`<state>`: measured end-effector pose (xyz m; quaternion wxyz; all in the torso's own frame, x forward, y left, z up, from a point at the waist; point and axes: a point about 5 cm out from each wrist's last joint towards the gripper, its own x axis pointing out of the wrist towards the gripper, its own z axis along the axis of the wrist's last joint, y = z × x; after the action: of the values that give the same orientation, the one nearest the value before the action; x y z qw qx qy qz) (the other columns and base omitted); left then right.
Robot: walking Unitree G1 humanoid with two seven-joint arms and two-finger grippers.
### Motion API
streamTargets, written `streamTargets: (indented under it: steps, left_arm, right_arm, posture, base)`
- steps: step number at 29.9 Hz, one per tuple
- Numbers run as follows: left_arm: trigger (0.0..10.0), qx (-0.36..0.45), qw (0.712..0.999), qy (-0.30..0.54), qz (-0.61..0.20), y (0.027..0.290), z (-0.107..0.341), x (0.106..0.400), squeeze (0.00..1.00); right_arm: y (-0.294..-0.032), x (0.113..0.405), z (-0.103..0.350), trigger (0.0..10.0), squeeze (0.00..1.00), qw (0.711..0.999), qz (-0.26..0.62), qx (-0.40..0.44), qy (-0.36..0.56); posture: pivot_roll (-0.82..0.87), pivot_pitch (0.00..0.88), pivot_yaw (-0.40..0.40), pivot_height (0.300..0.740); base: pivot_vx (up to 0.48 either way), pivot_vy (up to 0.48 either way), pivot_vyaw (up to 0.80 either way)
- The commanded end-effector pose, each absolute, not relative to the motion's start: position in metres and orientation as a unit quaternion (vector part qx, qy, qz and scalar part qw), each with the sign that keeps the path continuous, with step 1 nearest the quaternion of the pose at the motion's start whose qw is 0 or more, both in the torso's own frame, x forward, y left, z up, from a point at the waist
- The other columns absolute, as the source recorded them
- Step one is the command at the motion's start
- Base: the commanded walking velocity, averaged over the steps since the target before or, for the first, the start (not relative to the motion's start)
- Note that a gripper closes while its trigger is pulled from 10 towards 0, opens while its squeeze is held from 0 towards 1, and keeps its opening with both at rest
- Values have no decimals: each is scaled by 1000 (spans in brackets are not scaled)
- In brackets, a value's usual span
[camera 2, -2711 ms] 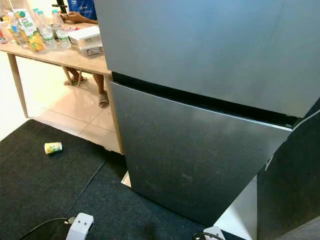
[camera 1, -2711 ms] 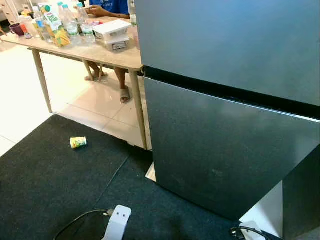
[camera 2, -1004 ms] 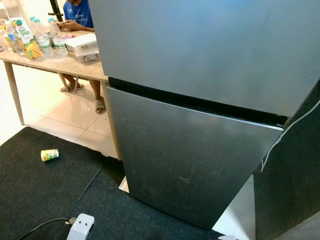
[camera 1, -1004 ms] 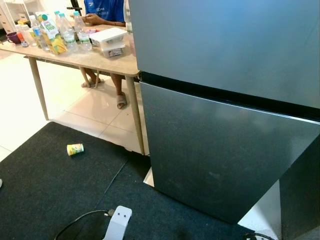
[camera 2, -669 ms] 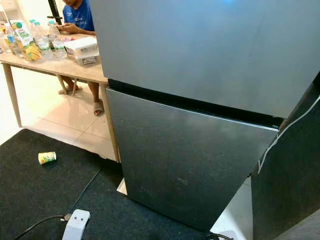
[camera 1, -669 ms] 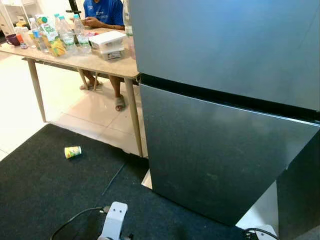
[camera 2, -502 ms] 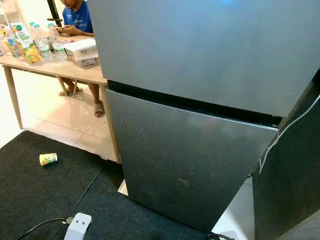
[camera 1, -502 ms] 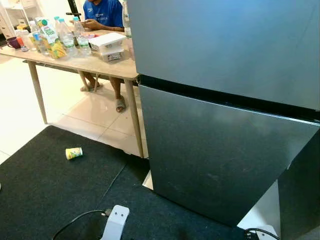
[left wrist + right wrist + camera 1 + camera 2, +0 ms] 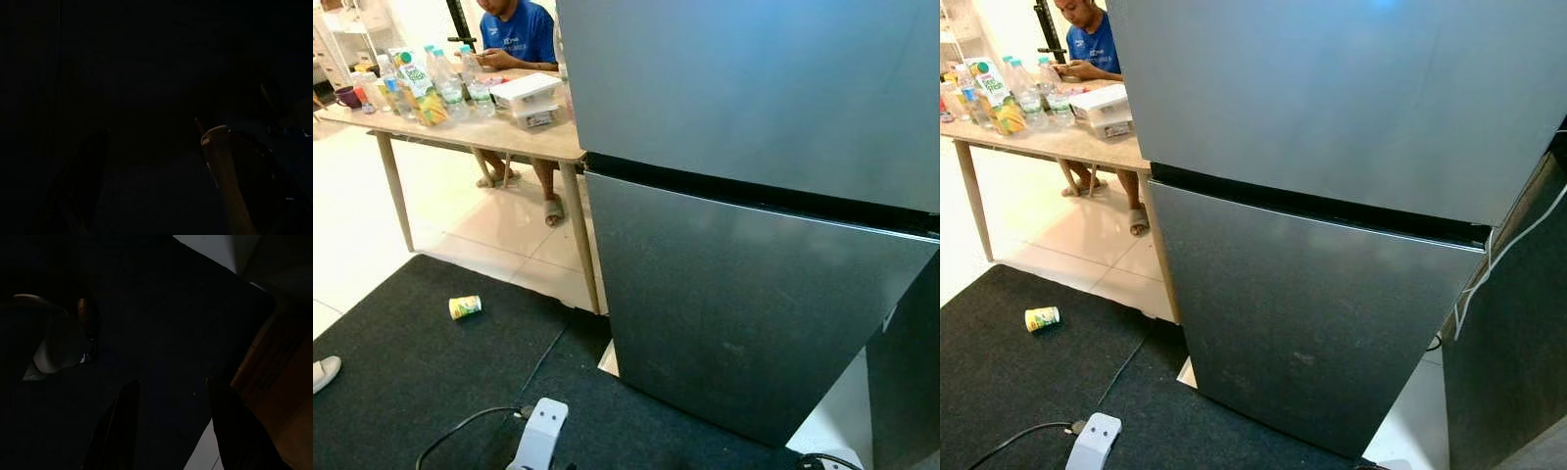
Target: Restocking fridge
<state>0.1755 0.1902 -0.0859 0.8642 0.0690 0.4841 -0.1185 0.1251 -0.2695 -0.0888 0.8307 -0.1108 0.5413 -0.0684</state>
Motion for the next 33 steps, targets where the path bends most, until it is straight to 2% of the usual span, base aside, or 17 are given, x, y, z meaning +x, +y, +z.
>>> streamTargets:
  steps: [1,11,23,33]
  left_arm:
    - [10000,86,860,489,-118,199,-85,176,0]
    - [10000,82,860,490,-120,196,-86,175,0]
    - [10000,81,862,489,-106,204,-83,177,0]
    - [10000,72,868,480,-107,196,-82,184,0]
  right_arm:
    - [-273,123,-88,10000,0,830,-80,-107,541]
    - [-292,109,-85,10000,0,821,-105,-111,550]
    - [-299,111,-82,10000,0,820,-117,-111,549]
    - [-308,113,-77,10000,0,823,-136,-107,541]
  posture:
    - [-177,23,55,740]
    - [-168,28,53,740]
    - [-160,0,38,740]
    - [-166,0,29,740]
  base:
    - [0,0,0]
    - [0,0,0]
    - [0,0,0]
    - [0,0,0]
